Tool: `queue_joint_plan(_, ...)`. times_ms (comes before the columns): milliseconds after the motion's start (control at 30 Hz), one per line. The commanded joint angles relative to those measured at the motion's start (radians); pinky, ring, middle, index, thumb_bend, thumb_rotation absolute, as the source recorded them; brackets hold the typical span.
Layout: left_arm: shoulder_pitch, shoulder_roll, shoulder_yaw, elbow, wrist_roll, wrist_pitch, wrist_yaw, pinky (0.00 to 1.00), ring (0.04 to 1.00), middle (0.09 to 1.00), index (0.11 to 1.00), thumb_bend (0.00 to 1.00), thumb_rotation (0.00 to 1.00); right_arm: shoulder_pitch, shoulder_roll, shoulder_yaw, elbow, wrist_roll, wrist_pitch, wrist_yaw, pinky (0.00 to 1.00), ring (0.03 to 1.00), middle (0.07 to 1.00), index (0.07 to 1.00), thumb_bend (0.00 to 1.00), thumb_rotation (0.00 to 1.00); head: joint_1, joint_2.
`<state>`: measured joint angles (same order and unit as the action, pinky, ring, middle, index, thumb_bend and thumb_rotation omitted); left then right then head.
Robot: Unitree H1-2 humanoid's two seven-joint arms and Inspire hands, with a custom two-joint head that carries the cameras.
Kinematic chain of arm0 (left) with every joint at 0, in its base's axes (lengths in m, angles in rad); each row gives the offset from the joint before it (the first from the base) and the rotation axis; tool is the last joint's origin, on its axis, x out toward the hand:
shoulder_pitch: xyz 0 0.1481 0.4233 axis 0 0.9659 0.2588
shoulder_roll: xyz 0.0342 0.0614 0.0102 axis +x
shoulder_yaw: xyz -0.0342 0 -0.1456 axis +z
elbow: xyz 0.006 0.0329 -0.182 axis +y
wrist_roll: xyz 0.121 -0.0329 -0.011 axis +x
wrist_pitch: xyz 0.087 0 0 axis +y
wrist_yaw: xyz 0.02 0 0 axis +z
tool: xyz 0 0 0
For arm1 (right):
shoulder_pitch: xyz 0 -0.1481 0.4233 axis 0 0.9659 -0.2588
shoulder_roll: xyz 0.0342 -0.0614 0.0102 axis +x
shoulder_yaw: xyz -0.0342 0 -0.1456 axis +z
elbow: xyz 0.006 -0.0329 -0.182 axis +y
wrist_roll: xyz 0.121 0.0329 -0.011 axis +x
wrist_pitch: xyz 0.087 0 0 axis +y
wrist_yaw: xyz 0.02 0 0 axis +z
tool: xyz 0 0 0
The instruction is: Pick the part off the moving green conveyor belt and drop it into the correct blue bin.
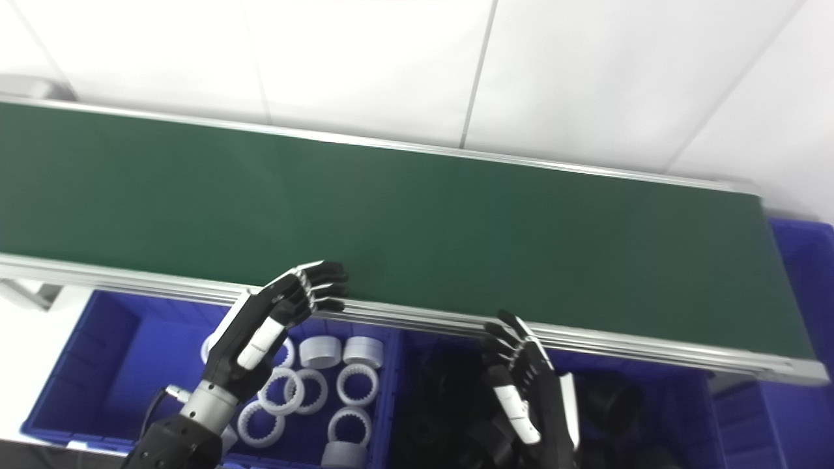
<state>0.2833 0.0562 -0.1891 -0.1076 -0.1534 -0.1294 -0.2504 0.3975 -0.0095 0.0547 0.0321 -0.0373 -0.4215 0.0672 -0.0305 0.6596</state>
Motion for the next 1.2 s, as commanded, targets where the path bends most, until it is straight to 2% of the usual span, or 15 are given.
queue_joint_plan(0,-0.013,0.01,0.012,0.004,-0.025,-0.051,-0.018,0.71,0.75,0.785,0.767,0.65,0.79,0.007,0.0,0.012,-0.033,-0.009,-0.048,-0.009,0.65,0.736,0.783,0.851,0.72,0.76,-0.006,-0.002)
queue_joint_plan(233,-0.017,0.009,0.036,0.024,-0.08,-0.017,-0.034,0.72,0.755,0.78,0.761,0.65,0.75,0.006,-0.003,0.035,-0.033,-0.018,-0.048,-0.027,0.66,0.745,0.79,0.854,0.71,0.75,-0.027,-0.002)
queue_joint_plan(400,-0.026,0.013,0.039,0.032,-0.069,-0.025,-0.038,0.71,0.751,0.78,0.763,0.61,0.75,0.0,-0.006,0.048,-0.027,-0.018,-0.048,-0.033,0.67,0.749,0.794,0.864,0.7,0.74,-0.05,-0.009)
queue_joint_plan(567,-0.031,0.013,0.046,0.039,-0.066,-0.032,-0.035,0.72,0.747,0.774,0.756,0.61,0.73,-0.008,-0.004,0.06,-0.02,-0.021,-0.048,-0.045,0.67,0.748,0.791,0.865,0.7,0.74,-0.054,-0.015)
queue_joint_plan(733,-0.031,0.015,0.052,0.039,-0.068,-0.042,-0.039,0.72,0.754,0.78,0.754,0.57,0.72,-0.011,-0.002,0.07,-0.016,-0.021,-0.048,-0.053,0.68,0.752,0.793,0.866,0.7,0.75,-0.057,-0.021)
queue_joint_plan(867,-0.03,0.019,0.049,0.031,-0.043,-0.041,-0.032,0.73,0.766,0.787,0.748,0.6,0.72,-0.012,-0.002,0.075,-0.014,-0.021,-0.048,-0.059,0.68,0.754,0.793,0.866,0.69,0.76,-0.057,-0.022)
queue_joint_plan(1167,-0.022,0.021,0.043,0.023,-0.012,-0.052,-0.029,0.72,0.754,0.784,0.744,0.57,0.68,-0.006,-0.006,0.083,-0.017,-0.025,-0.048,-0.065,0.68,0.757,0.797,0.872,0.69,0.77,-0.058,-0.02)
